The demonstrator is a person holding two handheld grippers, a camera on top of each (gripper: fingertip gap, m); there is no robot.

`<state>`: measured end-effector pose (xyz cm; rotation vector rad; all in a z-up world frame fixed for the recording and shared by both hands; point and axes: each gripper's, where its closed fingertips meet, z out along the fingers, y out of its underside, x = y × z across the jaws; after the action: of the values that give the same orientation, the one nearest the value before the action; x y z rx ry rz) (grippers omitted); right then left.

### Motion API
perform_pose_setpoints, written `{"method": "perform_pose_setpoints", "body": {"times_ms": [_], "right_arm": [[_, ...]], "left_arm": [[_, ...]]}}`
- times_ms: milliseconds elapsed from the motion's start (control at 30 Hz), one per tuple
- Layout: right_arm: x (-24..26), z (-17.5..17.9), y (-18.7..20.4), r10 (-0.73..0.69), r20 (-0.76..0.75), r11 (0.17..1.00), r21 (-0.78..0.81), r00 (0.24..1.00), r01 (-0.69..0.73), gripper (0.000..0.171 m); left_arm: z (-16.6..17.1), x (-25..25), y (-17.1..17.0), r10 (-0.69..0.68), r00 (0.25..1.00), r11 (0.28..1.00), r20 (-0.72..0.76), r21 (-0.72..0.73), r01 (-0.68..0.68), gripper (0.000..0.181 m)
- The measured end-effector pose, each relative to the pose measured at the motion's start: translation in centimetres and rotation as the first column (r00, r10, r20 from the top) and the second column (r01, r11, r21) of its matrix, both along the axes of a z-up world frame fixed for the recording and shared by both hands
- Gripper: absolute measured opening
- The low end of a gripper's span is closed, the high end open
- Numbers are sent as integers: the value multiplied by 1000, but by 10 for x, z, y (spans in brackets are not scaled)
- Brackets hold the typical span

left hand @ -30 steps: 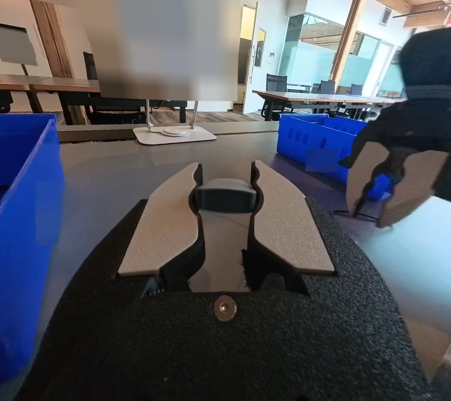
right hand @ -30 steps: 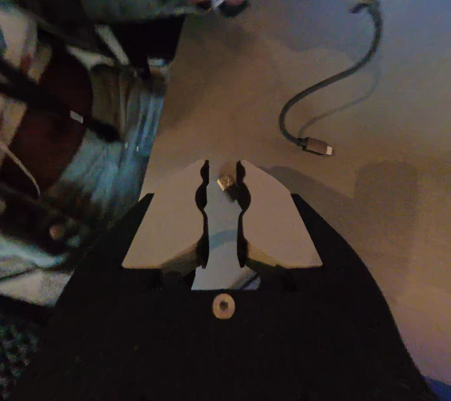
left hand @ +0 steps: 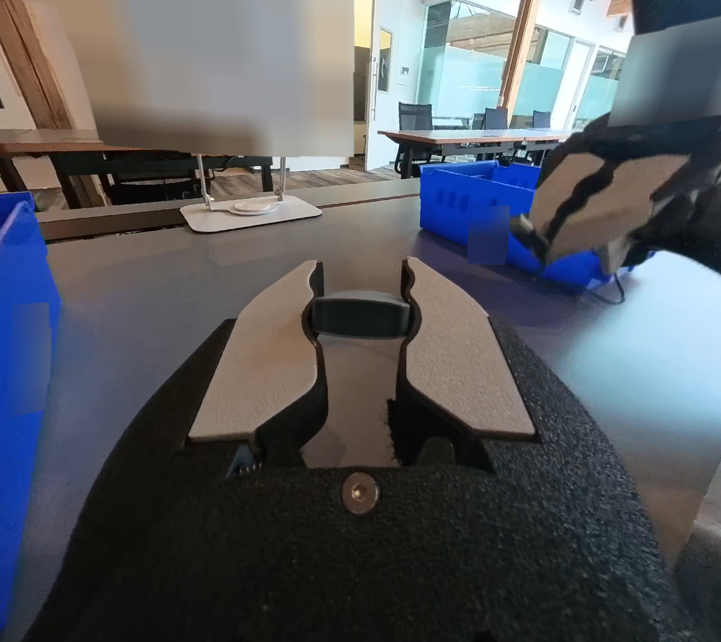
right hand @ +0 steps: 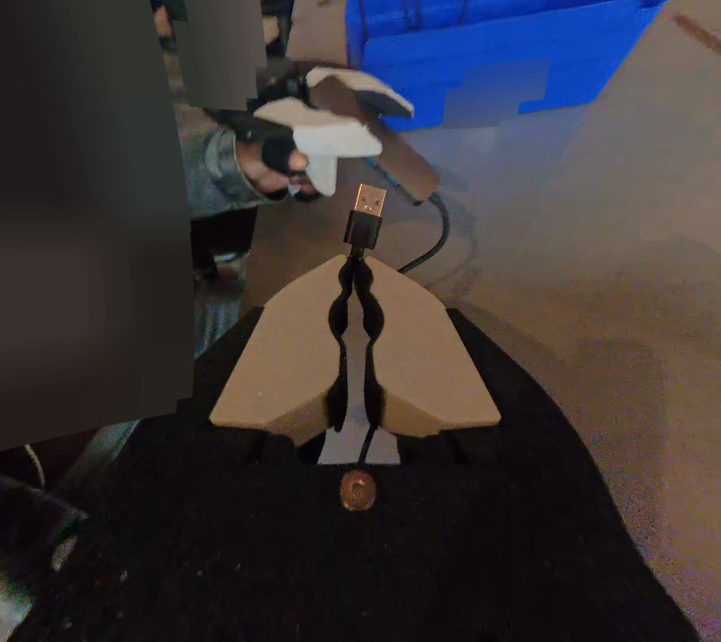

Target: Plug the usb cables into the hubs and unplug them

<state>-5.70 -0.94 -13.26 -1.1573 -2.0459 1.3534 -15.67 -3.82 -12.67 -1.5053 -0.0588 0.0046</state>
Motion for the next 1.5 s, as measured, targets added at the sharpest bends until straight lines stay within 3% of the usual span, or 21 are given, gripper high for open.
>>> {"method": "perform_pose_setpoints", "body": {"times_ms": [100, 200, 300, 333, 433, 467, 567, 633, 733, 833, 867, 1000, 1133, 1167, 1200, 1267, 1400, 1500], "right_arm": [[-3, 4, 16, -116, -51, 993, -37, 992, 114, 1], [-3, 4, 23, -192, -62, 979, -81, 980, 187, 1], [-4, -12, 32, -270, 0, 962, -34, 963, 269, 1], [-4, -22, 36, -303, 41, 953, 0, 952, 303, 1], [-3, -56, 55, -415, 169, 908, 145, 894, 394, 2], [-2, -65, 62, -452, 193, 888, 189, 871, 419, 2], [-3, -83, 71, -498, 249, 863, 242, 831, 444, 3], [-5, -88, 75, -510, 258, 856, 250, 821, 453, 3], [-7, -95, 76, -506, 273, 859, 244, 819, 450, 3], [-7, -102, 75, -497, 293, 865, 237, 817, 442, 3], [-7, -103, 75, -498, 294, 865, 238, 816, 442, 3], [-8, -102, 74, -505, 290, 861, 236, 813, 450, 4], [-8, -101, 74, -510, 288, 860, 205, 811, 468, 4], [-7, -100, 74, -510, 289, 860, 193, 811, 472, 4], [-7, -99, 74, -510, 287, 860, 180, 811, 477, 4], [-6, -96, 72, -503, 276, 864, 150, 819, 481, 4], [-5, -94, 72, -507, 267, 861, 122, 820, 493, 3], [-6, -93, 72, -505, 263, 862, 105, 822, 496, 4]], "left_arm": [[-14, -4, 7, 12, 997, 993, -74, -117, -21, 39], [-12, -24, 9, 87, 980, 978, -179, -172, -119, 80], [-3, -38, 6, 111, 980, 970, -165, -198, -144, 95], [-2, -39, 5, 93, 982, 968, -164, -217, -128, 89], [-5, -28, 11, -13, 983, 950, -185, -310, -45, 43], [-5, -22, 16, -53, 981, 934, -185, -357, -17, 38], [-4, 25, 31, -303, 950, 789, -80, -581, 203, 23], [24, 68, 40, -463, 886, 711, -15, -603, 362, 13], [71, 147, 27, -709, 705, 503, 23, -685, 527, 14], [110, 233, 2, -835, 541, 303, 102, -735, 607, 18], [119, 257, -3, -855, 514, 288, 75, -754, 590, 20], [133, 337, -28, -918, 375, 315, -128, -811, 493, 21], [138, 370, -57, -920, 255, 387, -297, -787, 481, 18], [144, 372, -54, -906, 247, 422, -342, -764, 488, 15], [148, 368, -45, -880, 288, 474, -378, -747, 466, 15], [150, 370, -46, -889, 311, 453, -336, -740, 497, 20], [135, 354, -39, -835, 259, 551, -486, -740, 387, 23], [135, 347, -37, -828, 263, 561, -495, -741, 369, 24]]}}
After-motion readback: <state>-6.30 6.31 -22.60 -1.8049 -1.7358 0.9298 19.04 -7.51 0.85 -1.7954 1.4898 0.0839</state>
